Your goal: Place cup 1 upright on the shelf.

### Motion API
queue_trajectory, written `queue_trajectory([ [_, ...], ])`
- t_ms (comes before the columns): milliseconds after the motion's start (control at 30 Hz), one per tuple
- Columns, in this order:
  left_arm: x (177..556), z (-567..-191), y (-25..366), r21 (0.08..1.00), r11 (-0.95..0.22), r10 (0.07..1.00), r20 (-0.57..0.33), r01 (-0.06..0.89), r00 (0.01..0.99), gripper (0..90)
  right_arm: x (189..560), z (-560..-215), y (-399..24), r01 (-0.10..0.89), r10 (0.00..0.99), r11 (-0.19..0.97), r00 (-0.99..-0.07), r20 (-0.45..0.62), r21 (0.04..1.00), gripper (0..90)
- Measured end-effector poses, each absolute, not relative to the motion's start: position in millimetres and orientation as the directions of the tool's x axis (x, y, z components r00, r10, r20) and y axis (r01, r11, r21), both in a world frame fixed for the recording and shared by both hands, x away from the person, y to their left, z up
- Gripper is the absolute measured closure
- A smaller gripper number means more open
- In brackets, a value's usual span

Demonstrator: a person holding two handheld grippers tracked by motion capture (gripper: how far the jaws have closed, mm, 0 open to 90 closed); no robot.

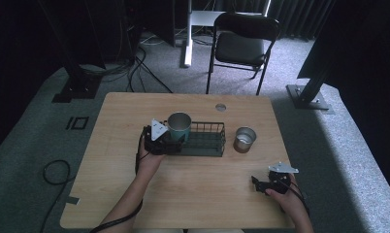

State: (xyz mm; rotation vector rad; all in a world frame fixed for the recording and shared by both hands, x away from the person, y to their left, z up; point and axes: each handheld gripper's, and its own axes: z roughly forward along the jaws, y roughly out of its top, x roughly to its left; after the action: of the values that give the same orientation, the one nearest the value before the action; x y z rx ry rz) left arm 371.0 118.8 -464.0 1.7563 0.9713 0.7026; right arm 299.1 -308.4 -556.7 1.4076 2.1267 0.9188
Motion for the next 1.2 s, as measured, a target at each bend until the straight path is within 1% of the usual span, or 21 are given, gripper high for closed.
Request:
queue_trajectory([
  [267, 360.5, -469.5, 125.2, 0.921, -0.218, 0.848, 0.015, 0.323, 0.529, 1.3, 299.1, -556.7, -308.5, 0.636, 0.919, 0.267, -0.395, 0.008, 0.724, 11.8],
  [633, 345.4, -472.6, 142.0, 0.922, -0.225, 0.845, 0.023, 0.316, 0.535, 1.3, 299.1, -556.7, -308.5, 0.636, 0.919, 0.268, -0.395, 0.007, 0.724, 11.9],
  [833, 337.4, -479.1, 153.6, 0.908, -0.259, 0.839, 0.042, 0.330, 0.542, 1.3, 299.1, -556.7, -308.5, 0.636, 0.919, 0.267, -0.395, 0.008, 0.724, 11.9],
  [1100, 327.4, -492.7, 169.1, 0.888, -0.286, 0.834, 0.045, 0.360, 0.550, 1.3, 299.1, -556.7, -308.5, 0.636, 0.919, 0.268, -0.395, 0.007, 0.724, 11.9],
  [1200, 322.7, -498.7, 172.5, 0.878, -0.309, 0.830, 0.062, 0.365, 0.555, 1.3, 299.1, -556.7, -308.5, 0.636, 0.919, 0.268, -0.395, 0.007, 0.724, 11.9],
])
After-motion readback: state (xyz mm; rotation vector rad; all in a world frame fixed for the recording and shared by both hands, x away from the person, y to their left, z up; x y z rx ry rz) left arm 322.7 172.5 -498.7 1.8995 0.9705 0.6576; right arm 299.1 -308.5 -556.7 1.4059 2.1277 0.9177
